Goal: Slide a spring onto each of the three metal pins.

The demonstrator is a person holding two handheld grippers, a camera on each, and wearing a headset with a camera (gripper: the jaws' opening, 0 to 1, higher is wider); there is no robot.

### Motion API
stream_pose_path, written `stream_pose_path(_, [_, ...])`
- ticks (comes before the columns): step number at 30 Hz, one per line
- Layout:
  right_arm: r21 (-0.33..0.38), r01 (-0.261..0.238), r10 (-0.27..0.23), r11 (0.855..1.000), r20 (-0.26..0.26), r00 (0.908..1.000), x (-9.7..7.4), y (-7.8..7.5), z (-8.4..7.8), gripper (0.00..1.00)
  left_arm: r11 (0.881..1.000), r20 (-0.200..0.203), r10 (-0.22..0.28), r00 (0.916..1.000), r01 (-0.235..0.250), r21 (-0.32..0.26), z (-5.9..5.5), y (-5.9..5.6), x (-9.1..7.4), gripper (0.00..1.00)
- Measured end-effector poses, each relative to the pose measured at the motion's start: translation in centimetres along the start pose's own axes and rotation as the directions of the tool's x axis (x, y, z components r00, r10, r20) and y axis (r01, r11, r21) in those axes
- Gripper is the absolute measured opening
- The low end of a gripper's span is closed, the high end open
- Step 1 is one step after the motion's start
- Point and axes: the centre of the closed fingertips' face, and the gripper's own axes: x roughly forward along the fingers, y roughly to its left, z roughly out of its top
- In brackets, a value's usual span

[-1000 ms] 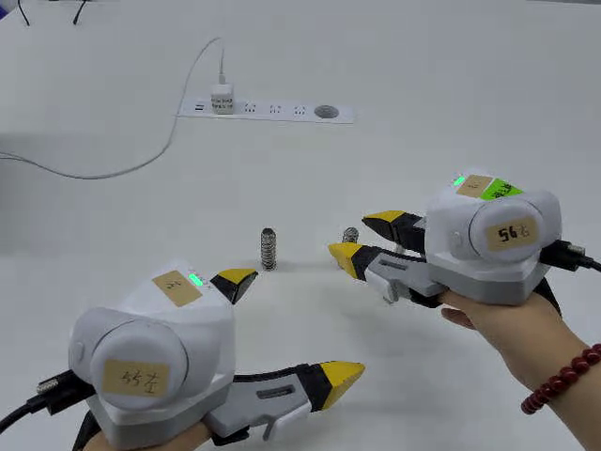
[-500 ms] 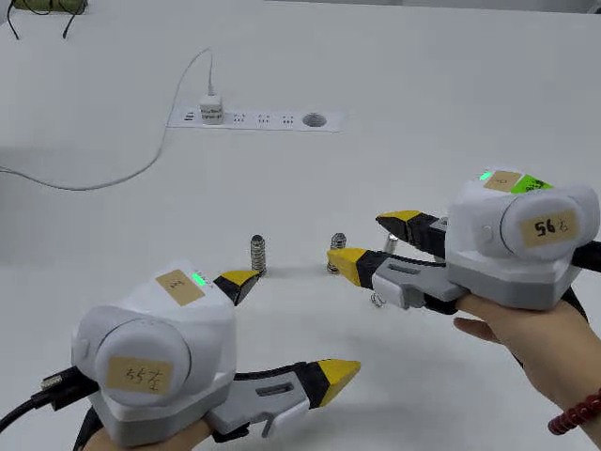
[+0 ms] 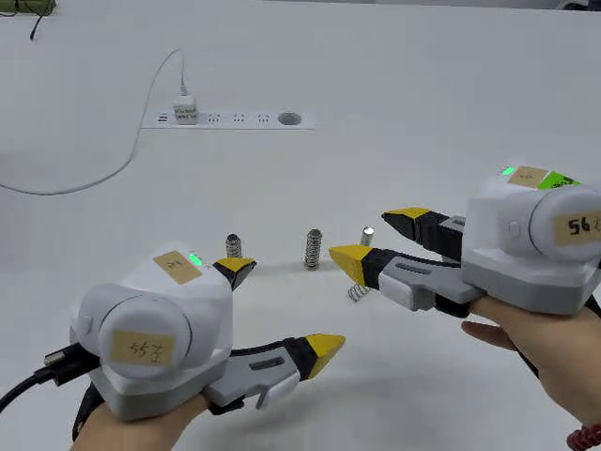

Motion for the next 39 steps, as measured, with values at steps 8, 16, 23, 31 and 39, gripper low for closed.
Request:
stream_pose_path(8, [0.006,-0.010,0.010,1.000,0.018,0.9998,-1.5,0.2,-0.6,0.46,0.999,-0.015,-0.019,0.9997,0.019,0.028,0.1,-0.4,1.3,0.61])
stream_pose_path(16, [0.028,-0.027,0.026,0.999,0.023,0.9994,-2.6,0.6,-1.3,0.48,0.999,-0.036,-0.015,0.9992,0.017,0.045,-0.2,-0.4,2.3,0.55])
stream_pose_path(23, [0.041,-0.055,0.054,0.998,0.030,0.9981,-3.5,1.3,-1.9,0.50,0.998,-0.048,-0.022,0.9986,0.024,0.049,-0.6,-0.5,3.6,0.51])
stream_pose_path(31, [0.045,-0.074,0.073,0.996,0.017,0.9972,-4.4,1.8,-3.1,0.52,0.998,-0.034,-0.042,0.9985,0.044,0.051,-0.3,-0.8,5.1,0.46])
stream_pose_path(39, [0.052,-0.064,0.063,0.997,0.014,0.9979,-5.2,1.6,-3.6,0.52,0.996,-0.043,-0.058,0.9974,0.060,0.059,-0.3,-1.0,6.8,0.41])
